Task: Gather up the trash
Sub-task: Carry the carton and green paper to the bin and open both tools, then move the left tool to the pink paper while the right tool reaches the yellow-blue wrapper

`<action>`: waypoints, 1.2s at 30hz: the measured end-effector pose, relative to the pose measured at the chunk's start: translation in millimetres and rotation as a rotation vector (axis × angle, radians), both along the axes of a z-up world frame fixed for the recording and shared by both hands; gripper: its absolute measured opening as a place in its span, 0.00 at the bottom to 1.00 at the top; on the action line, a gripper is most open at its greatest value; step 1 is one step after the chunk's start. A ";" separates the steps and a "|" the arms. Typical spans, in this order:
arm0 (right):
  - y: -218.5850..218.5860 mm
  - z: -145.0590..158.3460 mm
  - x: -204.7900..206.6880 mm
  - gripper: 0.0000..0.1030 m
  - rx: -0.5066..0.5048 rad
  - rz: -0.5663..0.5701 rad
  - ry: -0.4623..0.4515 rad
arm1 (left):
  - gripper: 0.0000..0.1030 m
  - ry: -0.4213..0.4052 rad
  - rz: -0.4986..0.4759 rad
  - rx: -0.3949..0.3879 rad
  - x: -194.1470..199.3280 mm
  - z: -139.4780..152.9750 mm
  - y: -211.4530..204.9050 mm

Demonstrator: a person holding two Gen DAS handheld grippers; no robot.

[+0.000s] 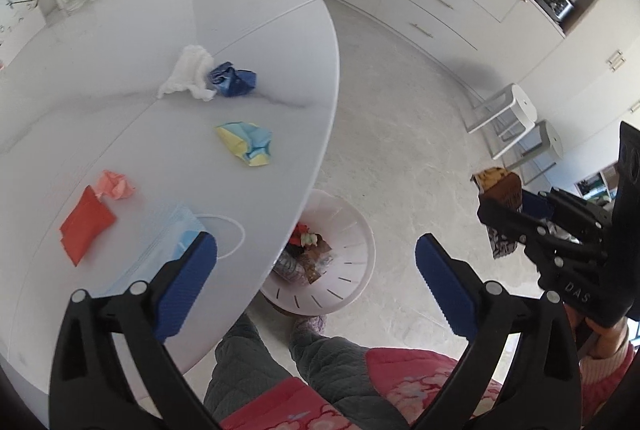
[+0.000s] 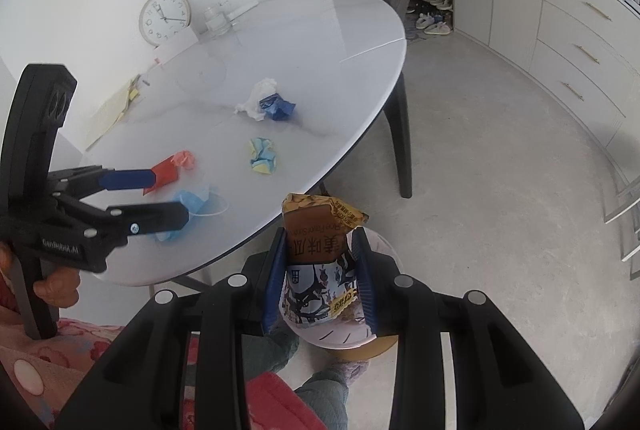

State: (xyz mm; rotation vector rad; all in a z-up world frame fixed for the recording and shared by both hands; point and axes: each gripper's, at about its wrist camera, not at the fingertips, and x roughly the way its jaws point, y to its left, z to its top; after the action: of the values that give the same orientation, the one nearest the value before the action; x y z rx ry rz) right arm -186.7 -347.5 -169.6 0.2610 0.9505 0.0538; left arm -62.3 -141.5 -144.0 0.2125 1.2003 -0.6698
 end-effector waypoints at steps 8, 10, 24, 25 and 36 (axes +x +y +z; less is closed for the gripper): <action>21.9 -19.7 14.2 0.41 0.009 0.063 0.052 | 0.92 -0.016 0.054 0.007 4.8 9.0 19.5; 25.2 -27.7 17.3 0.64 0.002 0.052 0.083 | 0.92 -0.019 0.061 0.007 7.0 10.4 23.8; 20.2 -18.0 29.9 0.97 0.010 -0.074 0.078 | 0.92 -0.010 0.110 0.001 25.0 11.9 50.4; 21.4 -17.4 31.3 0.97 0.006 -0.075 0.076 | 0.92 -0.009 0.116 0.000 26.0 11.4 52.0; 48.3 -5.5 56.4 0.97 -0.022 -0.046 0.059 | 0.92 -0.022 0.194 -0.012 60.8 14.6 103.3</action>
State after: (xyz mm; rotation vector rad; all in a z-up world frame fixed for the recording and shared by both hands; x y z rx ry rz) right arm -130.3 -299.2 -175.1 0.2655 1.0025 -0.0066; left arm -1.5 -38.1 -129.4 0.0915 1.1779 -0.5045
